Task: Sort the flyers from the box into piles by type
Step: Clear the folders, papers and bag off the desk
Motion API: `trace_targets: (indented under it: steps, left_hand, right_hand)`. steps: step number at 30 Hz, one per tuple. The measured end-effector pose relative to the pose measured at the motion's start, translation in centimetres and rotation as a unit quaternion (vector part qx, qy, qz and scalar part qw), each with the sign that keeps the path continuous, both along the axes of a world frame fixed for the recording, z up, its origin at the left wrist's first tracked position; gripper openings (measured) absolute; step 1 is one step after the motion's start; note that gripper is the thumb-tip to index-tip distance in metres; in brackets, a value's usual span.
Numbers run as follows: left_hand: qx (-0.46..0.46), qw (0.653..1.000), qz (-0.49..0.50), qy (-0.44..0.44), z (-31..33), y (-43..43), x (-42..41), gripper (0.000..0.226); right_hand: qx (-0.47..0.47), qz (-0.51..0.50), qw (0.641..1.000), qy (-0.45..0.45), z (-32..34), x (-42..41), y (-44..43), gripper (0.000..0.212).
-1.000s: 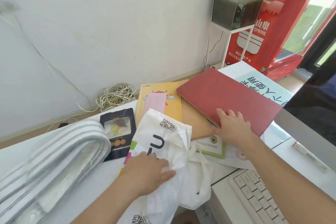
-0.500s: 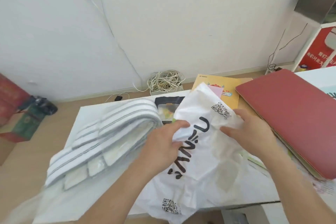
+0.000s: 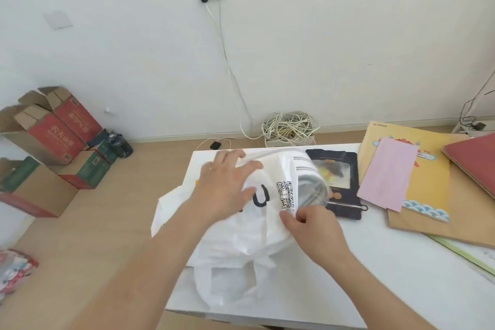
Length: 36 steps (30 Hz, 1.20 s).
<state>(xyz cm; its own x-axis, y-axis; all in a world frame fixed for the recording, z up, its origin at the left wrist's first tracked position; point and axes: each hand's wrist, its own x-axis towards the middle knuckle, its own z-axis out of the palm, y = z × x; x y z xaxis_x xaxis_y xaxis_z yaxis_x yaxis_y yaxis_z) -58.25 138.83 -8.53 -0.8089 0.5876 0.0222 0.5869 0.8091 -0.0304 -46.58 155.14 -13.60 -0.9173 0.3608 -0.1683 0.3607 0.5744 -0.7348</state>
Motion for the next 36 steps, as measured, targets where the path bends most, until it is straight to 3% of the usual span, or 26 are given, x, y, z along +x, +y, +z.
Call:
trace_targets:
  steps: [3,7,10,13,15,17,20,25,28,32,36]
  left_hand:
    - [-0.033,0.993,-0.025,-0.113,-5.2,-1.7,2.9,0.076]
    - [-0.038,0.989,-0.011,-0.146,-6.9,-2.5,3.4,0.074]
    - [0.101,0.992,-0.073,-0.013,-3.7,-0.5,2.6,0.047]
    - [0.274,0.946,-0.169,0.035,-0.7,3.1,3.5,0.034]
    - [0.287,0.931,-0.224,0.021,0.2,6.4,5.0,0.032]
    - [0.257,0.928,-0.27,-0.011,-0.3,10.3,6.8,0.029]
    - [0.125,0.952,-0.262,-0.101,-2.9,16.7,8.7,0.027]
    - [0.039,0.97,-0.195,-0.141,-6.8,25.7,6.3,0.041]
    - [-0.028,0.976,-0.128,-0.175,-7.6,29.4,3.0,0.058]
    - [-0.036,0.969,-0.073,-0.234,-8.5,32.2,0.7,0.069]
    - [-0.018,0.966,-0.007,-0.256,-9.2,33.2,-0.1,0.087]
  right_hand:
    - [0.074,0.013,0.996,-0.055,-1.0,0.3,-1.4,0.059]
    - [0.075,0.062,0.99,-0.105,-0.1,1.3,-0.8,0.061]
    - [0.016,-0.016,0.999,-0.042,1.4,2.9,2.3,0.052]
    - [0.057,-0.091,0.994,0.007,2.2,4.8,7.1,0.017]
    - [0.141,-0.093,0.985,-0.028,1.7,6.0,9.9,0.034]
    - [0.211,-0.076,0.97,-0.088,0.5,7.0,12.5,0.054]
    - [0.285,-0.061,0.944,-0.156,-1.1,8.1,15.9,0.066]
    - [0.228,-0.117,0.949,-0.185,-3.6,7.0,22.7,0.076]
    - [0.249,-0.112,0.942,-0.197,-4.0,6.8,25.0,0.067]
    - [0.393,-0.159,0.888,-0.178,-3.6,8.1,27.8,0.06]
    - [0.38,-0.158,0.87,-0.271,-4.0,9.2,32.4,0.065]
